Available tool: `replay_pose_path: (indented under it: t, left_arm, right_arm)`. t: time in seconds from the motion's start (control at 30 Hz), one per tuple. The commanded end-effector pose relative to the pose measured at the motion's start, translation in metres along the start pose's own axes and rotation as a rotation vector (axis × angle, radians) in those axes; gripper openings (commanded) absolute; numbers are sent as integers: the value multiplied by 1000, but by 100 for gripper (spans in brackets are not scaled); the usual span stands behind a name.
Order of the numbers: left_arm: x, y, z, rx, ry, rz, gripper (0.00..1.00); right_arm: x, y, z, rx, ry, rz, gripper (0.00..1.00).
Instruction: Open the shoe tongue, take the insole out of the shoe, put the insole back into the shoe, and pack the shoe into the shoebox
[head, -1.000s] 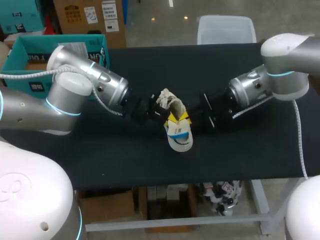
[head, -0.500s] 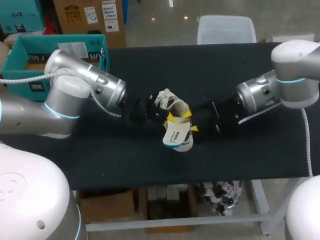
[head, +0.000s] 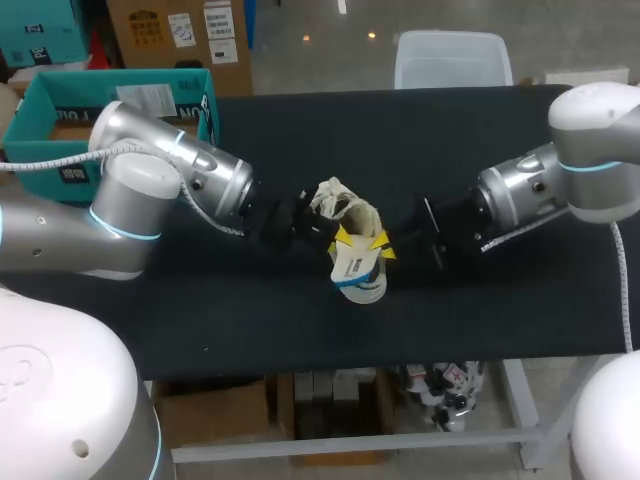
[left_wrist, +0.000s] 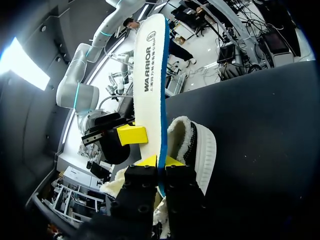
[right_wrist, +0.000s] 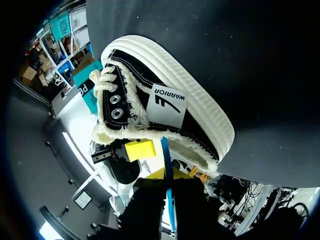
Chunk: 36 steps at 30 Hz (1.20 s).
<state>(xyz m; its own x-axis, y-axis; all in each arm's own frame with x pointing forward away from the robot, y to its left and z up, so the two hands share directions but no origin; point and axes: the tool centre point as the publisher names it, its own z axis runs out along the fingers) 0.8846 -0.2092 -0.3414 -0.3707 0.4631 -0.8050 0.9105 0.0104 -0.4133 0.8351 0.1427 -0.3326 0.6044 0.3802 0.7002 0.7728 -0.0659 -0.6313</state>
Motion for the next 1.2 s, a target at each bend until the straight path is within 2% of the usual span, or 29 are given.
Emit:
replay_pose_path:
  t: [0.03, 0.1, 0.17, 0.2, 0.23, 0.3, 0.37, 0.43, 0.47, 0.87, 1.1, 1.2]
  left_arm:
    - [-2, -3, 1, -1, -1, -3, 0]
    - [-4, -7, 0, 10, -4, 7, 0]
    - [-5, -13, -1, 21, -2, 18, 15]
    - [-6, -16, -2, 26, 7, 31, 29]
    - [-6, -19, -2, 31, 9, 36, 36]
    - [-7, -25, -1, 36, 17, 52, 36]
    - [-7, -29, 0, 42, 28, 62, 17]
    - [-6, -31, 0, 43, 35, 66, 11]
    - [-6, -31, 0, 40, 38, 69, 0]
    - [-3, -16, 6, 34, 98, 85, 0]
    - [-8, 5, 5, 14, 87, 62, 0]
    - [-7, 9, 7, 15, 86, 57, 0]
  right_arm:
    - [1, 4, 2, 13, -6, -3, 0]
    - [1, 4, 2, 13, -9, -4, 0]
    - [1, 4, 3, 13, -13, -5, 0]
    - [1, 4, 3, 13, -14, -5, 0]
    - [1, 4, 2, 12, -15, -5, 0]
    - [1, 4, 2, 8, -17, -5, 0]
    - [1, 4, 2, 6, -18, -5, 0]
    - [1, 4, 1, 4, -21, -5, 0]
    - [2, 4, 1, 2, -23, -4, 0]
    - [9, 16, 11, 13, -130, -17, 0]
    - [11, 27, 13, 16, -141, -4, 0]
    - [9, 31, 14, 14, -140, 6, 0]
